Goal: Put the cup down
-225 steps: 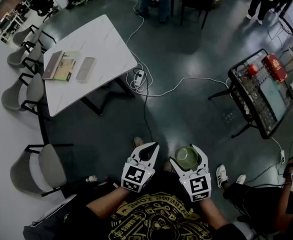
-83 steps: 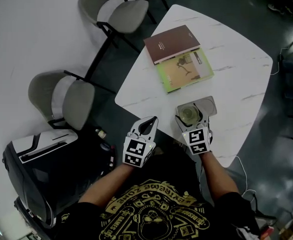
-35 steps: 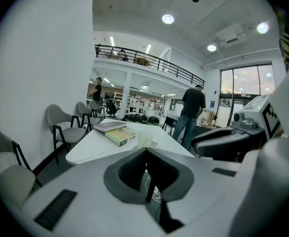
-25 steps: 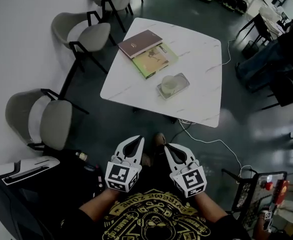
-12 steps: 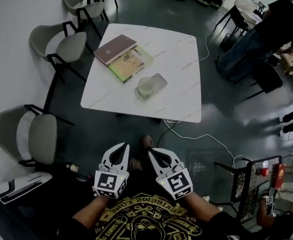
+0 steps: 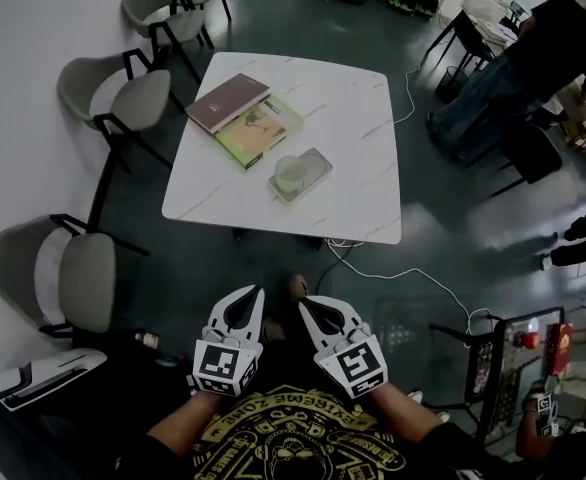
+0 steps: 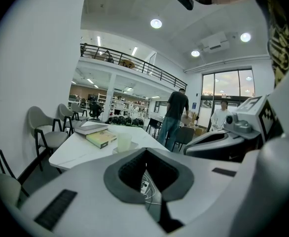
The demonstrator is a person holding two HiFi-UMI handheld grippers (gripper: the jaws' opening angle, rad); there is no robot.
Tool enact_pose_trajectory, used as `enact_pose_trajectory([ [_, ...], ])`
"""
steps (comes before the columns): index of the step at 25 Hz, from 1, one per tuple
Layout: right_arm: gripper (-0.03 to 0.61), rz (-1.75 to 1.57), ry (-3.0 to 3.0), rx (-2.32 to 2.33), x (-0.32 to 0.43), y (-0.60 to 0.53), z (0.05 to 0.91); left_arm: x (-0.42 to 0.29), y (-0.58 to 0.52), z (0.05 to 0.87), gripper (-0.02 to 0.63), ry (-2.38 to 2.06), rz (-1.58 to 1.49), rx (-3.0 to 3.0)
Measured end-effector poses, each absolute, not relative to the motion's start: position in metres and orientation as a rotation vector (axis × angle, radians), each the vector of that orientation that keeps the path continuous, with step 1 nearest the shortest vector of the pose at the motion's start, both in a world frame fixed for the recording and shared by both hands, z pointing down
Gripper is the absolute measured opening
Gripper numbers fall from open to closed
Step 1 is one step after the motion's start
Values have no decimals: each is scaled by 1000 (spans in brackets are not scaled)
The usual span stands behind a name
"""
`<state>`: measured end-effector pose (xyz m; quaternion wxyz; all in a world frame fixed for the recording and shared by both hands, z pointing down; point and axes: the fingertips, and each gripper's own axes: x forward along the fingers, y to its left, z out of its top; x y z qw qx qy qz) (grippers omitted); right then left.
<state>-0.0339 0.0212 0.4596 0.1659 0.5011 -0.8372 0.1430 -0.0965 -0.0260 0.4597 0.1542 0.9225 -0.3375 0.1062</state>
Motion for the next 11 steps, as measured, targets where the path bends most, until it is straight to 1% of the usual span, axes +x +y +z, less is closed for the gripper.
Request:
enact_pose_trajectory([
  [11,5,388,-2394,1427,-36,22,457,-100,-25,455,6,-991,283,2643],
])
